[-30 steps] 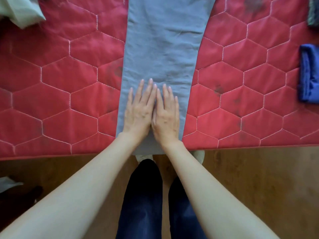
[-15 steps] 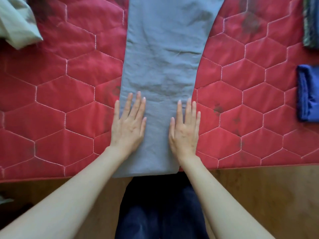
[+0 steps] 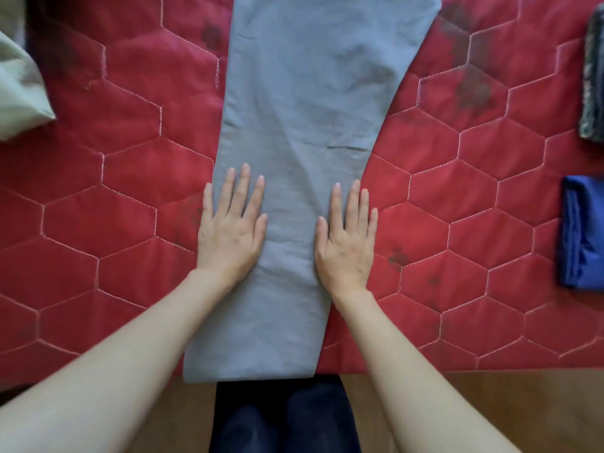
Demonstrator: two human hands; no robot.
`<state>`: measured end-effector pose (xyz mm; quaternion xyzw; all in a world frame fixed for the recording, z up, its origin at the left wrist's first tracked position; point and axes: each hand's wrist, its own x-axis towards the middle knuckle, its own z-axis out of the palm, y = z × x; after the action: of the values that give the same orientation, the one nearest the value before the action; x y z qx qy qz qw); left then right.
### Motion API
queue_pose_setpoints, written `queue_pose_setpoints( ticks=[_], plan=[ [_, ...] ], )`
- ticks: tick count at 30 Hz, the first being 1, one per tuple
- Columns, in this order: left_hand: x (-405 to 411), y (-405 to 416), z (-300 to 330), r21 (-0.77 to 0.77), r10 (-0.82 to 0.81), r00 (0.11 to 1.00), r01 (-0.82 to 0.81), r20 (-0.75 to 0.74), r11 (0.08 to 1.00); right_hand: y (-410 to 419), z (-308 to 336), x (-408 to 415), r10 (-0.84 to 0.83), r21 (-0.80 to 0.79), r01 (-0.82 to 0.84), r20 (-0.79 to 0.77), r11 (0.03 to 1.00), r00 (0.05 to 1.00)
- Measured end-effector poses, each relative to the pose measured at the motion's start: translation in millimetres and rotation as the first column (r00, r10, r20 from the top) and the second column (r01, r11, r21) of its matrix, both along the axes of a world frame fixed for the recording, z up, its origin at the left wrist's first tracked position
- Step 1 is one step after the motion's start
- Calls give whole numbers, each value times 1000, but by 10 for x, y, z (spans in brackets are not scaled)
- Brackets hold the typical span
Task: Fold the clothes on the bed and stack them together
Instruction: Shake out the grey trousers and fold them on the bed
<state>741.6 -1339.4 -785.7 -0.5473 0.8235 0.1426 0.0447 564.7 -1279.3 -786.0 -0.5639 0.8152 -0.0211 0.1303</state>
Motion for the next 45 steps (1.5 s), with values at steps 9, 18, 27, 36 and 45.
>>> queue_pose_setpoints(
  ticks=[9,18,27,36,45],
  plan=[
    [-747,-1656,95,-80,-104,995,104,7,991,-1726,207,-171,125,-139,-122,7,983,992],
    [-648,-1936,-129,-102,-48,999,48,1,994,-2221,-97,-622,150,-24,-153,-96,988,984],
    [173,-684,51,-20,-113,986,117,126,993,-1074,146,-922,146,84,-146,5,986,989],
    [-293,-317,94,75,-167,979,159,114,984,-751,59,276,192,83,-192,10,978,981],
    [1127,1423,101,60,-455,890,454,13,889,1667,108,992,157,19,-157,9,987,988]
  ],
)
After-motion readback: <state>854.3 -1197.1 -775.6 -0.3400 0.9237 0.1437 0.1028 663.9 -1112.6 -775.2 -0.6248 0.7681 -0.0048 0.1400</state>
